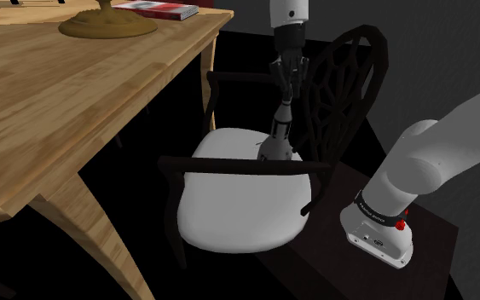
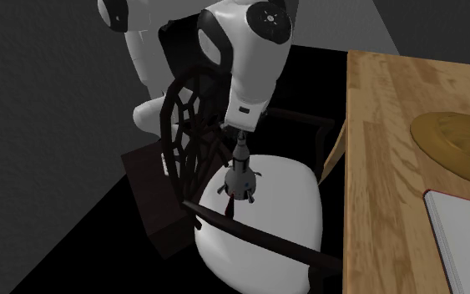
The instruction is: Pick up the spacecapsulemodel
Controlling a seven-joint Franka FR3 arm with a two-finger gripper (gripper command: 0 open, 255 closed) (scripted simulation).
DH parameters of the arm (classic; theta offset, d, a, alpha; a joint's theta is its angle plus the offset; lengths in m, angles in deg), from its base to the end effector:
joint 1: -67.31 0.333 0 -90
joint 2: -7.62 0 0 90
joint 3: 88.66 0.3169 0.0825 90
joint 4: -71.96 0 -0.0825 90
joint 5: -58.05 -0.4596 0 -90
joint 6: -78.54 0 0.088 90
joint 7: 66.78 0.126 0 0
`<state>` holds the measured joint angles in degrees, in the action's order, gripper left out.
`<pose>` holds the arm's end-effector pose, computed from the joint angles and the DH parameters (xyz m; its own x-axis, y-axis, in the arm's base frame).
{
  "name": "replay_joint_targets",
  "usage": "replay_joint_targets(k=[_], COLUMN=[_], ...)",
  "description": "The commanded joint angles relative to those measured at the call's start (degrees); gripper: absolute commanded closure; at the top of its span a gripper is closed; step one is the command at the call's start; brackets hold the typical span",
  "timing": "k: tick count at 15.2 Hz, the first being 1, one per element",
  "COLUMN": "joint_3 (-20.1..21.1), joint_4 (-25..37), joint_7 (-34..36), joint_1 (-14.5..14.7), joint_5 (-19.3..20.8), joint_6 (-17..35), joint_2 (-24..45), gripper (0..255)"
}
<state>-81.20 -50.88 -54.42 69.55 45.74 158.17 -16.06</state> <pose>0.4451 0.1110 0.5164 0.9315 -0.0443 -0.3610 -0.0797 -0.9933 -0.0838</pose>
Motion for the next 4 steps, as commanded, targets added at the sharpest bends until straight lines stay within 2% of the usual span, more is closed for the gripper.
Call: replay_joint_targets(k=[1, 4], joint_3=[-0.2, -0.2], joint_4=[1.4, 2.4], joint_7=[0.1, 0.3], joint_1=[0.0, 0.0], joint_5=[0.0, 0.1], joint_6=[-1.5, -2.4], joint_2=[-0.2, -0.1], gripper=[255, 255])
